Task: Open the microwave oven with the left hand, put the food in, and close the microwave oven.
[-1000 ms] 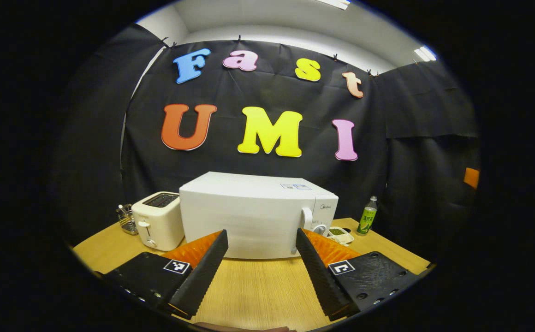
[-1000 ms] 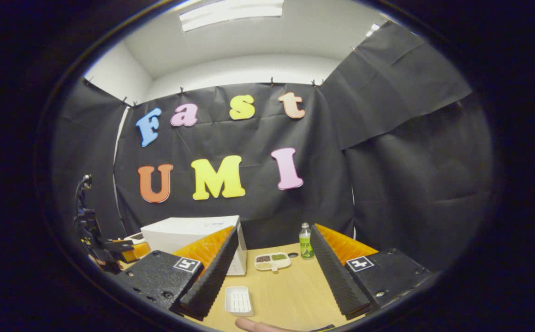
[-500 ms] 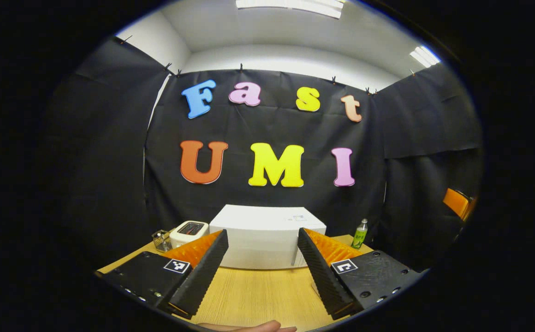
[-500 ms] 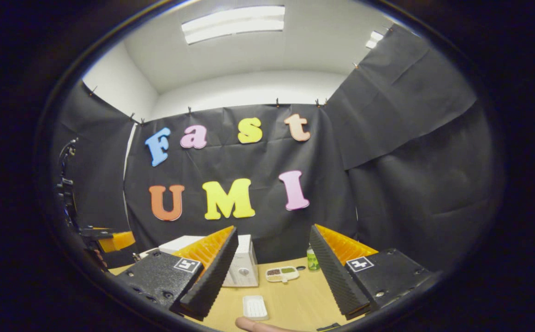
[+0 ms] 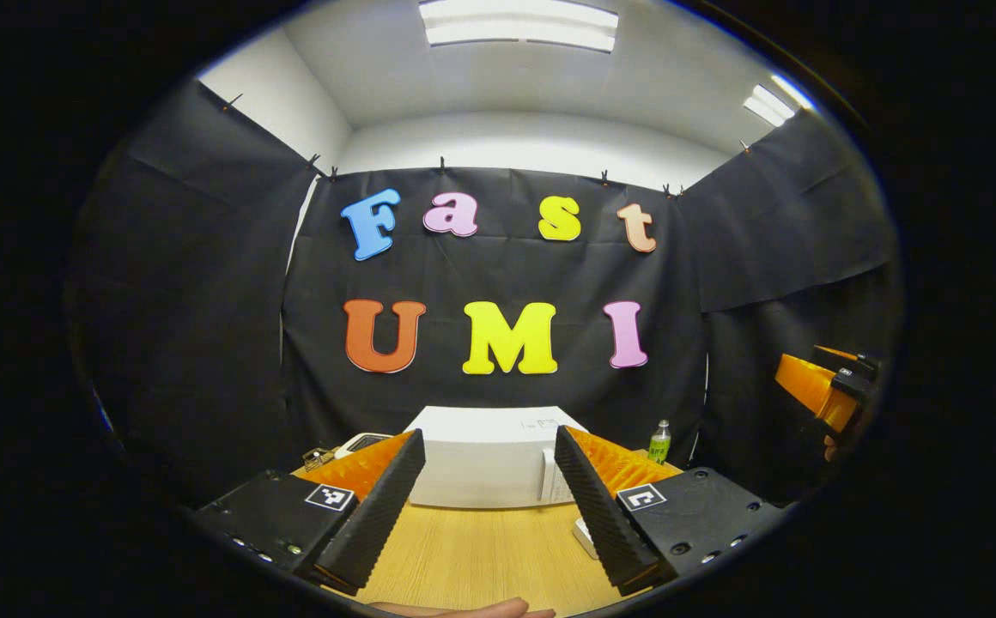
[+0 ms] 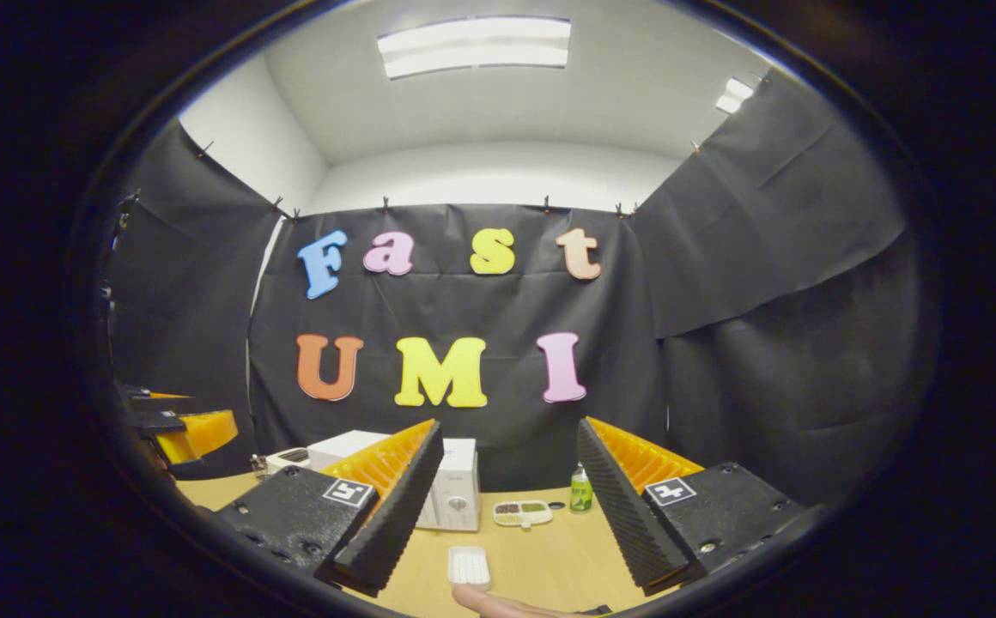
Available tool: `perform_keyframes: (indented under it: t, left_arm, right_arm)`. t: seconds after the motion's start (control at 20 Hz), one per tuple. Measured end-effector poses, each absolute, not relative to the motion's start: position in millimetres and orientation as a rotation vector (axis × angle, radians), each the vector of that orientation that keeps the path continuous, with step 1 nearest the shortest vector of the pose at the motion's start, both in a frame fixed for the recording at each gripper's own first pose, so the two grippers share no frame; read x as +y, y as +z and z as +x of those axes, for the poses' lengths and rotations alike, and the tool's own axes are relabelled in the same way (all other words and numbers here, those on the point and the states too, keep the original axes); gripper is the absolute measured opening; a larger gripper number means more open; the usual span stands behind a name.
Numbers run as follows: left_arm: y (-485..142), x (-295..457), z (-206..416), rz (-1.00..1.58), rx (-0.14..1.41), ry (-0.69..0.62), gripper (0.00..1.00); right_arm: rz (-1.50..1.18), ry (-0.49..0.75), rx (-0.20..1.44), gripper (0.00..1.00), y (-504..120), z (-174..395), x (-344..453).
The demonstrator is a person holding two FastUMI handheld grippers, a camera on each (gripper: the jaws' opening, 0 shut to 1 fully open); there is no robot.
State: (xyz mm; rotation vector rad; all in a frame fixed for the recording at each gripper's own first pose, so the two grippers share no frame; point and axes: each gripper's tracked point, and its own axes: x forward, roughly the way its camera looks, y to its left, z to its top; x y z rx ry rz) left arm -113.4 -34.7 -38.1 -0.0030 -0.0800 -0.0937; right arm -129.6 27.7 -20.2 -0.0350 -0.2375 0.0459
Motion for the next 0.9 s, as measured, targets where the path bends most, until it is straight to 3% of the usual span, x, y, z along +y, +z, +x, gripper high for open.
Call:
perform_keyframes:
  t: [0.3, 0.85, 0.9]
  left_arm:
    - [-34, -21, -113, -0.041, -0.090, -0.069, 0.95]
    - [-31, -38, -122, -0.044, -0.093, -0.167, 0.95]
    - [-31, -37, -122, -0.041, -0.092, -0.163, 0.95]
  right_arm:
    - [0.002, 0.054, -0.186, 1.00, -36, -127, 15]
    - [-0.003, 0.027, -0.162, 0.99, -38, -125, 11]
    - [0.001, 0.030, -0.167, 0.91, -36, -125, 12]
